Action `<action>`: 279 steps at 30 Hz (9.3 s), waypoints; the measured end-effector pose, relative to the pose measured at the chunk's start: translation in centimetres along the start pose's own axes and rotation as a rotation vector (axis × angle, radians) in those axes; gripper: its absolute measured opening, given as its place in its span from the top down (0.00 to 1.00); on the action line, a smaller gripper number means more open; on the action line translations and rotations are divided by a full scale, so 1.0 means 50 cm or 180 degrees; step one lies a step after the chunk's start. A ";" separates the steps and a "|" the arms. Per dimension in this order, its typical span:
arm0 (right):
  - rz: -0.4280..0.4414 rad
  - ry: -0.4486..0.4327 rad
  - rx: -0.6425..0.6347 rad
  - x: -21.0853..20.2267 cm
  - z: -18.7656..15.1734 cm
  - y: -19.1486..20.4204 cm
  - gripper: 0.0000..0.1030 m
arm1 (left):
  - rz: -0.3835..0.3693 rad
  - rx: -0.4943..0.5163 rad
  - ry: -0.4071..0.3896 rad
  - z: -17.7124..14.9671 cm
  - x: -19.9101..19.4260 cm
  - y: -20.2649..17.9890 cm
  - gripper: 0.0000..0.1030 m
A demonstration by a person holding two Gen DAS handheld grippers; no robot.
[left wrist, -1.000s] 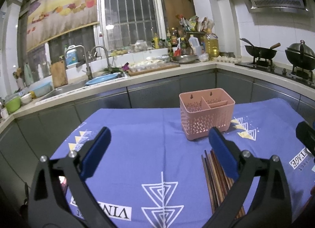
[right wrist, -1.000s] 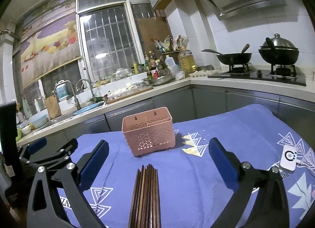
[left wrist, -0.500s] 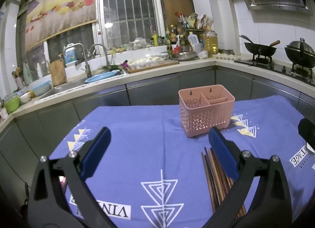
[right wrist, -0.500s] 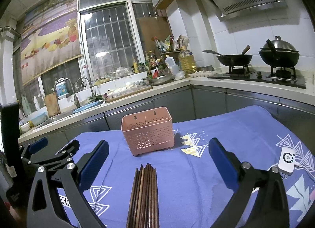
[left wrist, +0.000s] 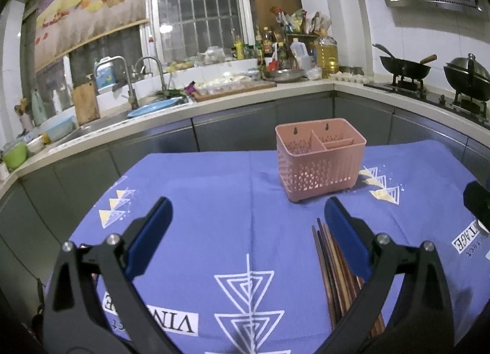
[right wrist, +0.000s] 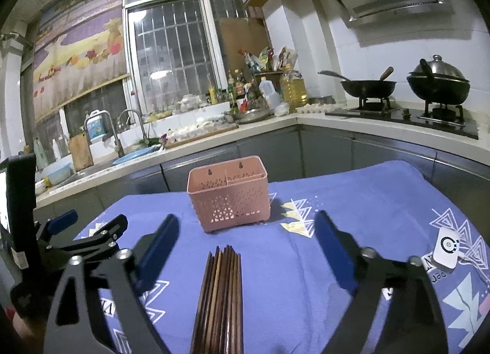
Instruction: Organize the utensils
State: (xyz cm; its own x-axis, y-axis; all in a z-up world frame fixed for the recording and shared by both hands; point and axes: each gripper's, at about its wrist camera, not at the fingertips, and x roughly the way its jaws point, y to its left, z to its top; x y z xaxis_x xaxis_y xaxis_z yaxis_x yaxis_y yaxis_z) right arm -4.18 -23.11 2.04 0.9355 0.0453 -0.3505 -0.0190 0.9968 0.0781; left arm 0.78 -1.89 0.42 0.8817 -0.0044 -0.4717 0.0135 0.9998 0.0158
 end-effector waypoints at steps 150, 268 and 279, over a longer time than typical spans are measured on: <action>0.0570 -0.0151 -0.0326 0.434 0.220 0.101 0.65 | -0.0855 -0.0391 0.0037 0.296 0.246 0.027 0.64; 0.0914 0.0600 -0.0313 0.180 0.060 -0.010 0.95 | -0.1724 0.0105 0.0519 0.127 0.076 0.045 0.96; 0.0759 0.0312 -0.0449 0.165 0.065 0.006 0.95 | -0.1656 0.0269 0.0269 0.145 0.031 0.024 0.96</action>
State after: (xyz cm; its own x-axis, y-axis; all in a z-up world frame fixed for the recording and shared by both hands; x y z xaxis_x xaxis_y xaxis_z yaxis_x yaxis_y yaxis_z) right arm 4.68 -22.66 2.20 0.8603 0.2788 -0.4268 -0.2896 0.9563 0.0409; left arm 5.58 -0.86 6.09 0.7073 -0.4942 -0.5054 0.4799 0.8607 -0.1699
